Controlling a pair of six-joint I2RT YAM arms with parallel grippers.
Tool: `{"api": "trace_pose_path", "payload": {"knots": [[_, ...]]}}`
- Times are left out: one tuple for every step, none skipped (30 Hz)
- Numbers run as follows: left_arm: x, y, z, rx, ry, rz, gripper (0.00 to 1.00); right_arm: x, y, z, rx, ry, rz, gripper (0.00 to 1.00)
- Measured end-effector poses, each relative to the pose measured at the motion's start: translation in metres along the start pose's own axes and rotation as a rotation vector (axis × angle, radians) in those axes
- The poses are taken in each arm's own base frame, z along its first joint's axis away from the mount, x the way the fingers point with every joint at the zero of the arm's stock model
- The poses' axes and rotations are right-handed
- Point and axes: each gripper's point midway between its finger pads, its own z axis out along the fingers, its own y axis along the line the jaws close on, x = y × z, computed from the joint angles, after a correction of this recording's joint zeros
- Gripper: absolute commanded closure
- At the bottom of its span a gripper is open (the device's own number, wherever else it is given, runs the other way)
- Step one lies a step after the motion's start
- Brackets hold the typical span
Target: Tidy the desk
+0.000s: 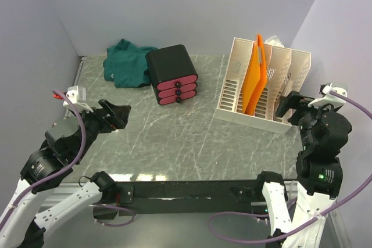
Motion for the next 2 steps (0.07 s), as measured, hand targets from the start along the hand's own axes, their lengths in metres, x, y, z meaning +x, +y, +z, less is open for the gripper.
{"api": "trace_pose_path", "payload": {"knots": [[0.0002,0.0,0.0,0.0,0.001,0.0,0.0,0.0,-0.0004,-0.0001,0.002,0.0,0.0,0.0],[0.0003,-0.0001,-0.0001,0.001,0.001,0.0,0.01,0.0,-0.0006,-0.0001,0.004,0.0,0.0,0.0]]}}
